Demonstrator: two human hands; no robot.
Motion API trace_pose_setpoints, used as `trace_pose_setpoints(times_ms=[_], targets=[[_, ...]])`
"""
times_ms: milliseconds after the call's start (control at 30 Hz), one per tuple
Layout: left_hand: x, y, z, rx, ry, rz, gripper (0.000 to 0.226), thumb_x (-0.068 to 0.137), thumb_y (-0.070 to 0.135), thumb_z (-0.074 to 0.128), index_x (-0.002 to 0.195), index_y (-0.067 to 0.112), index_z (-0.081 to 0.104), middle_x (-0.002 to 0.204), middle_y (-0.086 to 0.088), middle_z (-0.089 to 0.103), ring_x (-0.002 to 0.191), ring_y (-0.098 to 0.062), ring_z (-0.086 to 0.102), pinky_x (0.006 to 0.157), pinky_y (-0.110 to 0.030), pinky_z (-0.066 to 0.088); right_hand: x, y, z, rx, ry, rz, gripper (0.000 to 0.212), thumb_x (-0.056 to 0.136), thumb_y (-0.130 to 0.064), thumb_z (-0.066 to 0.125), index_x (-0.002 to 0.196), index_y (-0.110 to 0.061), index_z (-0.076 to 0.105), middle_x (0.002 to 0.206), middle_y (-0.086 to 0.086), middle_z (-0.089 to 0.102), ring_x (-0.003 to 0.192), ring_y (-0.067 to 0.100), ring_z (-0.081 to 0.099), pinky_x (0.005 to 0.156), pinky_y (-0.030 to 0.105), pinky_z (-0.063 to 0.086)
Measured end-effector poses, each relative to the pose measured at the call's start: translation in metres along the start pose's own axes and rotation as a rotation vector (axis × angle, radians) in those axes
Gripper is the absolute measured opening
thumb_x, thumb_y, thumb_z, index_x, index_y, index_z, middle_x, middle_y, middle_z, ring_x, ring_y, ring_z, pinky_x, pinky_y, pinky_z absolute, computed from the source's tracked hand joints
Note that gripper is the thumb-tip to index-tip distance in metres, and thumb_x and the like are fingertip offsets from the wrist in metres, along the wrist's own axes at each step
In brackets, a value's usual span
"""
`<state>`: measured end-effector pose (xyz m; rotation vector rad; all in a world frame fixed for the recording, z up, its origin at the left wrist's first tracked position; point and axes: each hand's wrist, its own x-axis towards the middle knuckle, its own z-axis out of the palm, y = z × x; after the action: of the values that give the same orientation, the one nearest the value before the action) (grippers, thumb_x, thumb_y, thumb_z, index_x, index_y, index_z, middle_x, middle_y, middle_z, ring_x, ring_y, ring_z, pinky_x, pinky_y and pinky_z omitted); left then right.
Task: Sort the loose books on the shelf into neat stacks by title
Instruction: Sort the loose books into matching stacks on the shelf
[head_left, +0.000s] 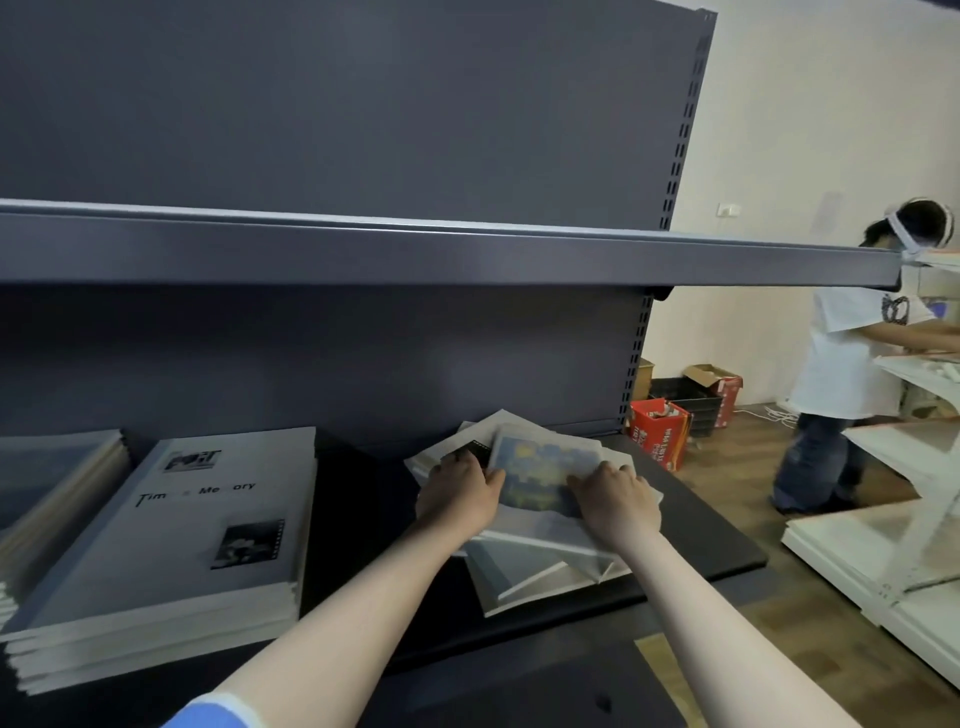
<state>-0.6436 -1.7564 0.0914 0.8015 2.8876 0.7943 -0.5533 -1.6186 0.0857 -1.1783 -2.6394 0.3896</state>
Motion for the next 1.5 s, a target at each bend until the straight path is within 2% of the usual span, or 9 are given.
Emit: trace_pose_setpoints(times_ms=[333,533,667,833,933,1033,1200,1367,1500], targets=[[-0.002,0.024,0.014,0.101,0.049,-0.008,0.05,0.094,0.045,0.045,0.116,0.002,0.055,0.125,-0.016,0.055,0.117,-0.029,0.049,0.091,-0.032,0.04,0.009,0.007,0.012,-0.027,0.095,-0.112,0.044,0.1,-0.038,0.036,0.12,-0.004,0.053,0.123,0.016,0.056,0.117,0.033,0.046,0.097,0.036,0.035],[-0.001,0.023,0.008,-0.193,-0.019,-0.155,0.048,0.079,0.04,0.07,0.107,0.002,0.06,0.113,-0.011,0.063,0.106,-0.025,0.06,0.071,-0.024,0.039,0.015,0.008,0.012,0.041,0.084,-0.123,0.04,0.098,-0.033,0.043,0.123,-0.004,0.051,0.125,0.017,0.055,0.119,0.034,0.044,0.096,0.037,0.035],[-0.005,0.026,0.008,-0.369,-0.003,-0.172,0.044,0.081,0.034,0.07,0.109,0.002,0.059,0.107,-0.008,0.062,0.106,-0.025,0.061,0.072,-0.024,0.04,0.021,0.006,0.014,0.081,0.068,-0.156,0.035,0.096,-0.029,0.043,0.118,-0.004,0.052,0.121,0.018,0.058,0.115,0.035,0.048,0.092,0.038,0.035],[-0.002,0.021,0.005,-0.542,0.073,-0.121,0.04,0.084,0.027,0.067,0.113,0.004,0.051,0.104,-0.001,0.06,0.095,-0.02,0.06,0.076,-0.027,0.045,0.025,-0.002,0.01,0.211,-0.002,-0.188,0.045,0.096,-0.034,0.045,0.128,-0.003,0.048,0.127,0.021,0.055,0.119,0.036,0.047,0.096,0.038,0.034],[-0.008,0.016,-0.007,-0.584,0.155,-0.098,0.029,0.086,0.023,0.064,0.103,0.008,0.047,0.094,-0.001,0.054,0.091,-0.021,0.057,0.071,-0.024,0.039,0.019,-0.014,0.003,0.309,-0.001,-0.225,0.05,0.098,-0.038,0.045,0.131,-0.001,0.047,0.13,0.02,0.054,0.121,0.034,0.048,0.097,0.036,0.035],[-0.014,0.002,-0.02,-0.635,0.194,-0.062,0.027,0.088,0.024,0.062,0.099,0.008,0.044,0.088,0.0,0.052,0.088,-0.025,0.057,0.068,-0.027,0.039,0.012,-0.032,0.0,0.396,-0.006,-0.246,0.047,0.096,-0.038,0.048,0.124,-0.001,0.051,0.127,0.021,0.055,0.119,0.035,0.049,0.093,0.037,0.037],[-0.025,-0.032,-0.051,-0.682,0.274,-0.044,0.025,0.09,0.023,0.061,0.095,0.007,0.043,0.077,0.004,0.044,0.067,-0.009,0.047,0.053,-0.02,0.033,-0.003,-0.072,0.002,0.566,-0.04,-0.265,0.053,0.09,-0.043,0.057,0.124,-0.003,0.052,0.12,0.018,0.059,0.114,0.033,0.054,0.083,0.034,0.037],[-0.044,-0.089,-0.092,-0.714,0.302,-0.104,0.019,0.09,0.021,0.06,0.095,0.009,0.045,0.081,0.003,0.05,0.074,-0.013,0.051,0.059,-0.024,0.036,-0.034,-0.13,0.013,0.627,-0.11,-0.341,0.058,0.09,-0.048,0.057,0.127,-0.004,0.051,0.118,0.014,0.06,0.107,0.031,0.057,0.08,0.037,0.042],[-0.058,-0.15,-0.129,-0.716,0.318,-0.16,0.023,0.088,0.019,0.062,0.103,0.005,0.053,0.096,-0.004,0.058,0.086,-0.017,0.055,0.062,-0.023,0.039,-0.069,-0.189,0.032,0.585,-0.133,-0.388,0.057,0.091,-0.049,0.055,0.127,-0.005,0.052,0.118,0.012,0.062,0.107,0.029,0.058,0.072,0.03,0.035]])
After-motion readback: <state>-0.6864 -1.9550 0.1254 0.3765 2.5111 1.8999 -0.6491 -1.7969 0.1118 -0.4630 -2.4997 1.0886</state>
